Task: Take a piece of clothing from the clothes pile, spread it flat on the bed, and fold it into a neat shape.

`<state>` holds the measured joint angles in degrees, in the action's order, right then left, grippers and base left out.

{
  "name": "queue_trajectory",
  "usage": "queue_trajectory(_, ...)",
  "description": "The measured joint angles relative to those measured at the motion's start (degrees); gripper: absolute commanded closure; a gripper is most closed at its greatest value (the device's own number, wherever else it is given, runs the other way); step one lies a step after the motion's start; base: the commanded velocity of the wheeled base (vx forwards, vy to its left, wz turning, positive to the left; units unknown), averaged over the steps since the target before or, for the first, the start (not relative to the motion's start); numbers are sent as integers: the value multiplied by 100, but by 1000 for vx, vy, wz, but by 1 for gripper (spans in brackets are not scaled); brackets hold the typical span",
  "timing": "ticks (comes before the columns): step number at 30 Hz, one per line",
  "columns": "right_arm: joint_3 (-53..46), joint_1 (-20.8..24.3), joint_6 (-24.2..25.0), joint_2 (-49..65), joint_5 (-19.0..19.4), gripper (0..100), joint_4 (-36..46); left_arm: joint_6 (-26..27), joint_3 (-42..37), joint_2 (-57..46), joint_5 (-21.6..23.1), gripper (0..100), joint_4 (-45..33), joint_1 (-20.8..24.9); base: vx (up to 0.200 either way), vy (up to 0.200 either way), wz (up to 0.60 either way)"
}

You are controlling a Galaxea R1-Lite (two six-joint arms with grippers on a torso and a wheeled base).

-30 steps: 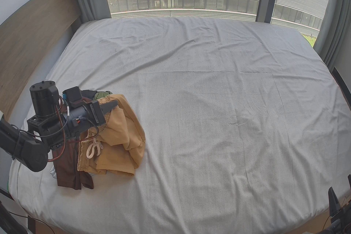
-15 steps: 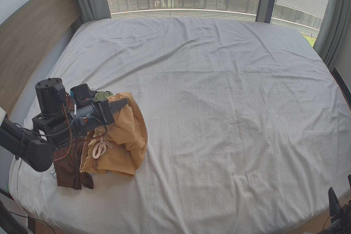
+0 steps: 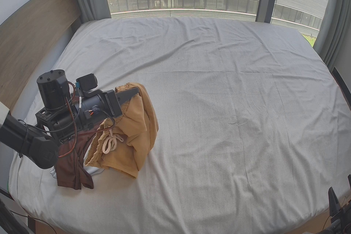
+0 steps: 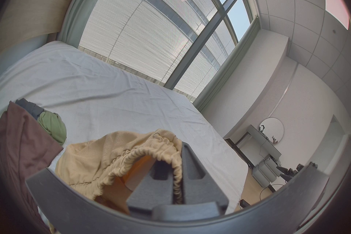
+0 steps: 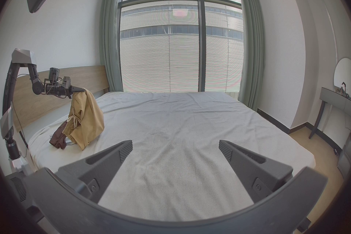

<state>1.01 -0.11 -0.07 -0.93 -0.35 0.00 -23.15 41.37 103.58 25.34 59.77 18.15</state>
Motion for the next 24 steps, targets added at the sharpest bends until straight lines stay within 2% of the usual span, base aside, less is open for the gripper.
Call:
queue_trajectory(7, 0, -2, 0, 0, 2, 0, 0, 2, 60, -37, -2, 100, 121, 257, 0, 0, 0)
queue_trajectory(16, 0, 0, 0, 0, 0, 0, 0, -39, -106, -61, 183, 100, 767, 539, 0, 0, 0)
queue_trajectory(24, 0, 0, -2, 0, 2, 0, 0, -975, 13, -83, 141, 100, 1262, 740, 0, 0, 0)
